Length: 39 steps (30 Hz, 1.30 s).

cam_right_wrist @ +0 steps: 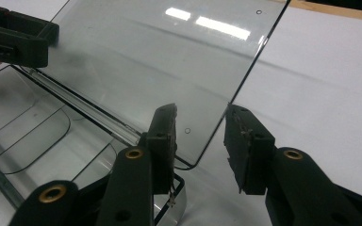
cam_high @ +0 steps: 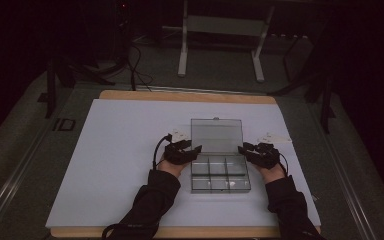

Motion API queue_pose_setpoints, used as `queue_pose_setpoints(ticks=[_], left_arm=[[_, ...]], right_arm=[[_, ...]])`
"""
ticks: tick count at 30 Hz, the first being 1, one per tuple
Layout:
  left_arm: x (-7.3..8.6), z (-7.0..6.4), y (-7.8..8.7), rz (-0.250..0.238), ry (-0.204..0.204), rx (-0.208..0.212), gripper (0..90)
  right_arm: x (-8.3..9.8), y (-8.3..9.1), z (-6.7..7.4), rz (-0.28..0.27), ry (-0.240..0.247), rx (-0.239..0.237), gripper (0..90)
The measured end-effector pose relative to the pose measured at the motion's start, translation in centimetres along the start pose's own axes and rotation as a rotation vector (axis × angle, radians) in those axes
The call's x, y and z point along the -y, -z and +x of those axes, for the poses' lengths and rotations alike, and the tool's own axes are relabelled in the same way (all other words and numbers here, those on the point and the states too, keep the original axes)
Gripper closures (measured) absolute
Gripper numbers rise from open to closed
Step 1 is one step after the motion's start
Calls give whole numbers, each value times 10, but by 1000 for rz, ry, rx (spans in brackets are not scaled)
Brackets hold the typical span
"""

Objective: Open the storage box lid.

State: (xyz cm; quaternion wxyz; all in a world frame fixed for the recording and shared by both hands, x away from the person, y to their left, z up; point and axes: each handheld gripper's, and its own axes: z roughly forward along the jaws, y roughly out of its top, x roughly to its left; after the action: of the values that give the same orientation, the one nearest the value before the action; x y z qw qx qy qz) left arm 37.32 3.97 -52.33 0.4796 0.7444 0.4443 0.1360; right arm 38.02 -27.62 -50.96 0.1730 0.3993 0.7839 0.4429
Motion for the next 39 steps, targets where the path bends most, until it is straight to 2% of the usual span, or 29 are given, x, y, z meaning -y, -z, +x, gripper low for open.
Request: queue_pose_setpoints(ticks=[9, 11, 13, 16, 18, 21, 26, 29, 32, 35, 37, 38, 39], left_arm=[[-4, 1, -1, 41, 41, -3, 501], [-4, 0, -2, 57, 19, -21, 473], [-4, -1, -3, 56, 19, -26, 503], [-4, 1, -4, 60, 26, -12, 495], [-4, 1, -4, 55, 15, -12, 493], [-5, 0, -3, 53, -23, -17, 480], [-12, -5, 4, 24, -63, 19, 428], [-15, -11, 9, 10, -108, 42, 411], [-18, -17, 13, 14, -129, 72, 365], [-19, -22, 14, 24, -149, 79, 276], [-20, -23, 15, 24, -147, 82, 210], [-20, -24, 16, 22, -136, 93, 210], [-21, -24, 16, 22, -136, 101, 156]], right_arm=[[0, -1, 0, -1, 6, 5, 638], [0, -1, 1, 0, 7, 2, 639], [1, -2, 1, 5, 10, 1, 639], [1, -4, 3, 3, 14, -3, 638], [0, -4, 3, 7, 14, -4, 631], [-1, -5, 3, 10, 16, -6, 591], [-5, -4, 3, 20, 26, -13, 542], [-8, -2, 2, 14, 17, -20, 506], [-11, 1, 3, 13, 29, -15, 442], [-13, 4, 5, 15, 37, -14, 379], [-13, 5, 5, 14, 40, -16, 363], [-14, 6, 5, 11, 36, -23, 339], [-15, 7, 5, 10, 29, -29, 286]])
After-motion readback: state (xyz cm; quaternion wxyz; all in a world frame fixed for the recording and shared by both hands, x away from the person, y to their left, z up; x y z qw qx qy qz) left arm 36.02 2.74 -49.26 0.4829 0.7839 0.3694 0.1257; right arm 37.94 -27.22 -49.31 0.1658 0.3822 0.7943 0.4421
